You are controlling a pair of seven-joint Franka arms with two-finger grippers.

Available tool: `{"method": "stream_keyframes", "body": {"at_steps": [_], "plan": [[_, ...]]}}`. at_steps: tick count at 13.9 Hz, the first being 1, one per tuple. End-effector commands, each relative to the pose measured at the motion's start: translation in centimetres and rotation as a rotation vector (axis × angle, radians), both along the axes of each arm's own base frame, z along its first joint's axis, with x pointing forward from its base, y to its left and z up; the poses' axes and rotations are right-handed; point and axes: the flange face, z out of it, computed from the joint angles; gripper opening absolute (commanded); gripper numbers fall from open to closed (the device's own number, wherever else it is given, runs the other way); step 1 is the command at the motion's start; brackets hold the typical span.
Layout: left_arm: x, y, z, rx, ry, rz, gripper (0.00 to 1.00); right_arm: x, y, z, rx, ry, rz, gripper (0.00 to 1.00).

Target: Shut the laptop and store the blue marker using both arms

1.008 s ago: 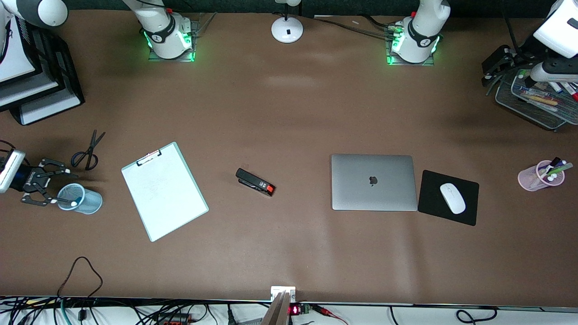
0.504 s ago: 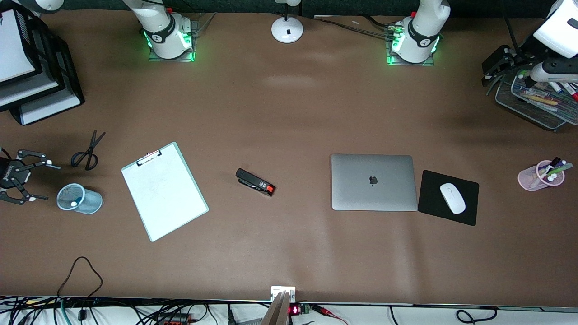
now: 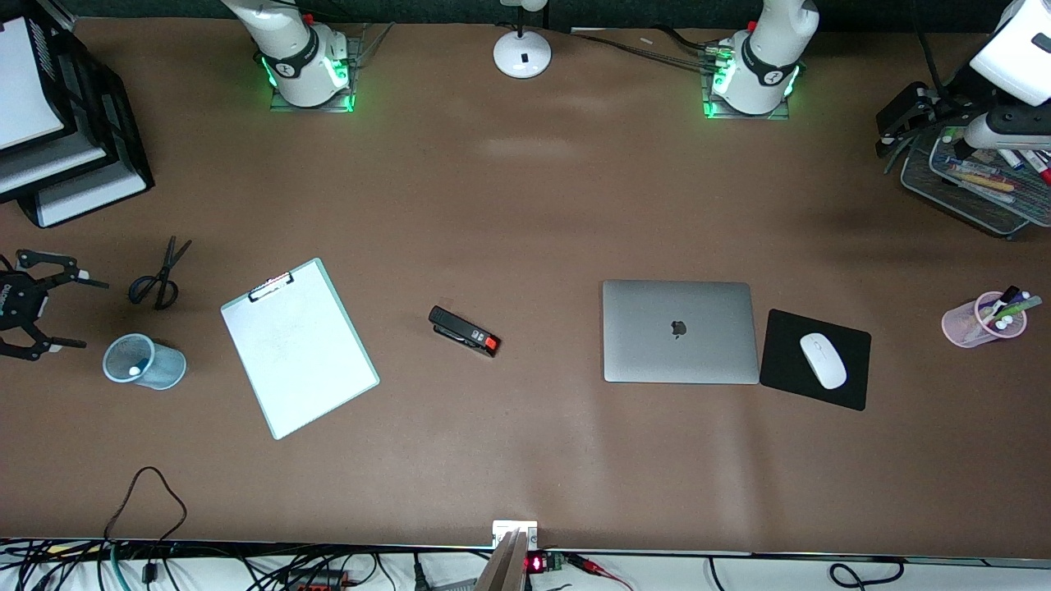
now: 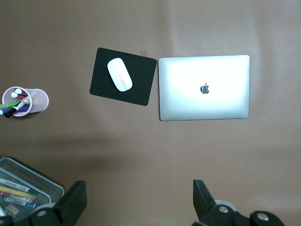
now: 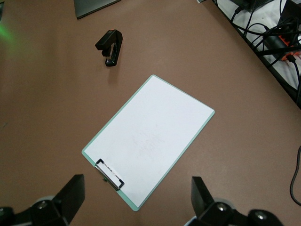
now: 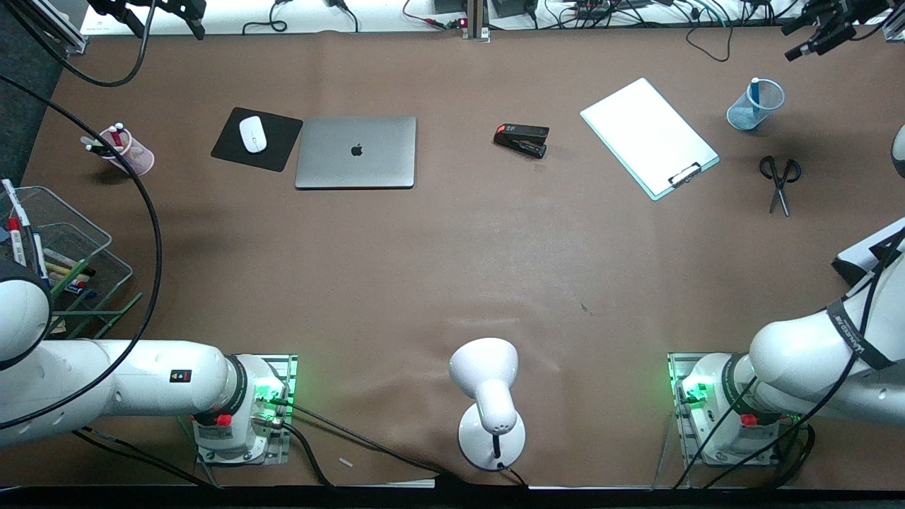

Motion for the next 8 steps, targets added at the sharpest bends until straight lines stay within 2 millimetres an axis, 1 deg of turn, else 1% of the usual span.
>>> {"method": "stream_keyframes", "body": {"at_steps": [1, 2, 4, 5, 7, 8], "plan": [[-0.1, 0.1, 0.0, -0.007, -0.009, -0.008, 1.0, -0.1, 2.4, 1.7, -0.037, 0.06, -0.045, 1.0], [-0.1, 0.1, 0.0, -0.007, -0.009, -0.008, 1.0, 0.0, 3.4, 2.2, -0.056, 0.077, -0.058, 1.0], [-0.1, 0.1, 0.0, -0.008, -0.009, -0.007, 1.0, 0.5, 6.3, 2.4, -0.093, 0.124, -0.082, 1.0], [-0.1, 0.1, 0.0, -0.008, -0.009, -0.007, 1.0, 0.8, 7.5, 3.3, -0.118, 0.132, -0.096, 1.0], [-0.1, 0.1, 0.0, -0.008, -0.009, -0.008, 1.0, 1.0, 9.4, 4.1, -0.156, 0.163, -0.137, 1.0], [-0.1, 0.1, 0.0, -0.011, -0.008, -0.009, 1.0, 1.0, 10.4, 5.0, -0.174, 0.165, -0.151, 1.0]]}}
